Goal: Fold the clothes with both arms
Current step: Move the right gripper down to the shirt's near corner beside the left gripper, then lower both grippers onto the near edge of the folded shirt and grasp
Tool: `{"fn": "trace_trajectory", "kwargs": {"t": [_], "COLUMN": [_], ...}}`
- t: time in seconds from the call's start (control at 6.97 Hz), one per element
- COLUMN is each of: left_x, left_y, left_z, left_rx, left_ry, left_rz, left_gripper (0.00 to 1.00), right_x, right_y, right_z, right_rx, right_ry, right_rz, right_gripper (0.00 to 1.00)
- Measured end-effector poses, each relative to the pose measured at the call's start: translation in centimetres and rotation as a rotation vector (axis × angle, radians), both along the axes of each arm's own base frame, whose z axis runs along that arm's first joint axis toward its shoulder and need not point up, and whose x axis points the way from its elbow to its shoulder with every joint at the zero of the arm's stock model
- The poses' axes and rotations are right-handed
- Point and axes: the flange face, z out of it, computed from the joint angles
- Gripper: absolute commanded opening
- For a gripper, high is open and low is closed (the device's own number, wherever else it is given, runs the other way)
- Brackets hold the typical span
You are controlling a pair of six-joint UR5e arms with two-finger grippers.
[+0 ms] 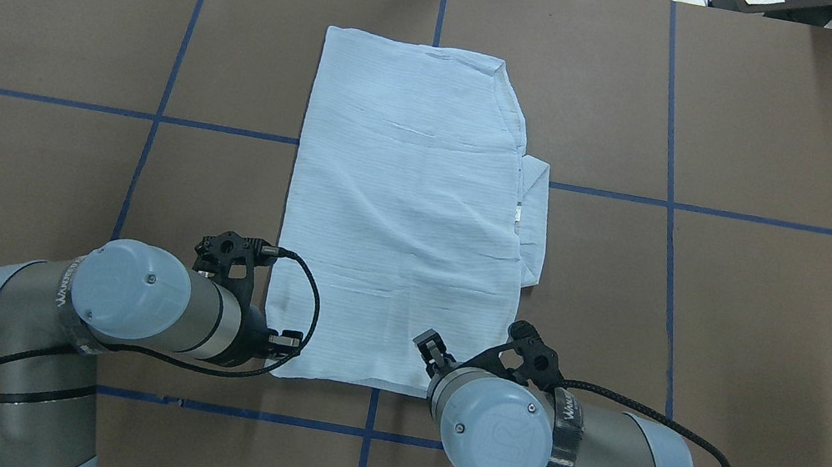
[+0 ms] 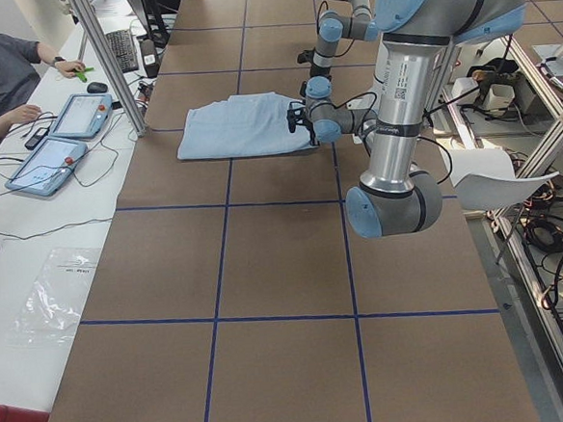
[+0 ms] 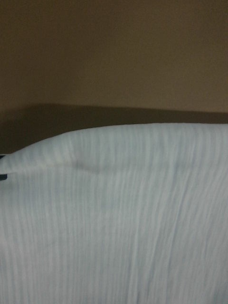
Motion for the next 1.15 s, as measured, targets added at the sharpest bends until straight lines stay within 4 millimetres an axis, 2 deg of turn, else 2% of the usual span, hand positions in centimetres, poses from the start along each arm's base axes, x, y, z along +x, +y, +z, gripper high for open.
{"fn": "trace_trajectory", "kwargs": {"t": [0.43, 0.86, 1.0, 1.15], "left_x": [0.0, -0.1, -0.1, -0.1], "left_y": [0.0, 0.0, 0.0, 0.1], "left_z": [-0.1, -0.1, -0.2, -0.2], "left_rx": [0.001, 0.001, 0.001, 0.001], "left_ry": [0.002, 0.003, 0.004, 0.005], "left_rz": [0.001, 0.001, 0.001, 0.001], "left_gripper": [0.00, 0.00, 0.00, 0.00], "right_x": [-1.5, -2.2, -2.3, -2.5], "right_y": [-0.2, 0.3, 0.3, 0.3], "right_z": [1.3, 1.8, 1.9, 2.0], "right_rx": [-0.002, -0.007, -0.008, -0.009], "right_ry": [-0.009, -0.001, 0.003, 0.005], "right_rz": [0.010, 0.005, 0.006, 0.007], "right_gripper": [0.94, 0.92, 0.82, 0.64]}}
